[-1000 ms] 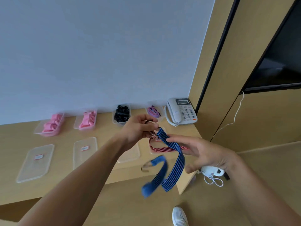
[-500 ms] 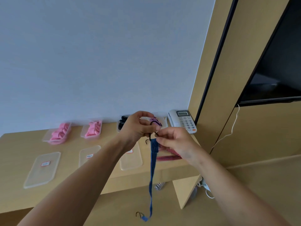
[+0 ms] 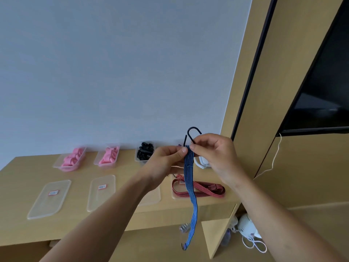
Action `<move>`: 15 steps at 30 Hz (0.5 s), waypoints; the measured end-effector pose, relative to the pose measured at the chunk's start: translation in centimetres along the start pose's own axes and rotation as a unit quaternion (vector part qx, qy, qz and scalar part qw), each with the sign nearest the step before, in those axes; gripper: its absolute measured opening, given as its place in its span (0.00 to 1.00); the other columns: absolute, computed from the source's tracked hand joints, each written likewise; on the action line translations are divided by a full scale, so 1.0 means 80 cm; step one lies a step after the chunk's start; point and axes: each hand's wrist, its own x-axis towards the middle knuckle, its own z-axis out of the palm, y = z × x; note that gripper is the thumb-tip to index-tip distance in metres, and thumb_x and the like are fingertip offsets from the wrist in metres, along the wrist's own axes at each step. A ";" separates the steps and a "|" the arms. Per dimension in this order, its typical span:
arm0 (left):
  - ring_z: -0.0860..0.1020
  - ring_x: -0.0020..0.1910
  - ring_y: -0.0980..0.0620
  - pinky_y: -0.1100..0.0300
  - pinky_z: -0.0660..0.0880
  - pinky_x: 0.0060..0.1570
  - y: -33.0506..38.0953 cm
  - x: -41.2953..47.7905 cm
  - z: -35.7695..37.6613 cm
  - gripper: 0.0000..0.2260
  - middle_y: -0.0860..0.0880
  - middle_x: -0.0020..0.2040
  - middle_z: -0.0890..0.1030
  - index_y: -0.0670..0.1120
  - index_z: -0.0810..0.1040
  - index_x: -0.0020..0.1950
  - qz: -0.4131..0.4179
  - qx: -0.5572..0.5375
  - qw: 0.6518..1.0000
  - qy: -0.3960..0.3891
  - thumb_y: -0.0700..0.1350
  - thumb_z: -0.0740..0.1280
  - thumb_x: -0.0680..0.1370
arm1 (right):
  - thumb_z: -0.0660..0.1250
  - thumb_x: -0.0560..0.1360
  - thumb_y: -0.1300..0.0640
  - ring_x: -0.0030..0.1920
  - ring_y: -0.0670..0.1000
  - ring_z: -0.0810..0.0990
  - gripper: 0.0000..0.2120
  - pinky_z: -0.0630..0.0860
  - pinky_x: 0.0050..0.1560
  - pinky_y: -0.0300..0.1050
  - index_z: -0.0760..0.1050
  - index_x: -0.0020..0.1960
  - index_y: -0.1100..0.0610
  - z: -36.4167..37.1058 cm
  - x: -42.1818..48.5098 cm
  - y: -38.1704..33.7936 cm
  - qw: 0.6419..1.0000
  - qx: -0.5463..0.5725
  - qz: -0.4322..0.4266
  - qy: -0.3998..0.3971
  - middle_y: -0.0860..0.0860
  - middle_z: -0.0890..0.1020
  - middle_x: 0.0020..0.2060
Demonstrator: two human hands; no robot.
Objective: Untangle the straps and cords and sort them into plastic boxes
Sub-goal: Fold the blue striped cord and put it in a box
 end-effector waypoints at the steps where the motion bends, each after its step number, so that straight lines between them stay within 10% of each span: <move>1: 0.85 0.47 0.45 0.56 0.82 0.48 0.001 0.002 0.006 0.16 0.40 0.48 0.86 0.35 0.83 0.54 0.008 0.007 1.000 0.010 0.49 0.70 0.79 | 0.75 0.72 0.68 0.41 0.53 0.85 0.04 0.81 0.42 0.41 0.84 0.45 0.61 -0.005 0.001 -0.001 1.000 -0.003 -0.004 0.001 0.59 0.86 0.40; 5: 0.85 0.43 0.46 0.56 0.82 0.45 0.001 0.013 0.028 0.05 0.39 0.46 0.86 0.36 0.82 0.51 0.035 0.027 0.998 0.042 0.38 0.70 0.81 | 0.75 0.71 0.71 0.44 0.55 0.86 0.08 0.83 0.44 0.45 0.84 0.47 0.61 -0.025 0.008 -0.007 1.000 -0.015 -0.022 -0.013 0.59 0.86 0.42; 15: 0.84 0.53 0.38 0.44 0.83 0.51 0.015 0.024 0.053 0.14 0.36 0.51 0.85 0.36 0.85 0.56 0.006 -0.126 0.991 0.032 0.36 0.59 0.82 | 0.73 0.73 0.70 0.45 0.55 0.86 0.05 0.82 0.49 0.48 0.85 0.45 0.62 -0.055 0.018 -0.008 0.995 -0.071 -0.043 -0.049 0.55 0.87 0.42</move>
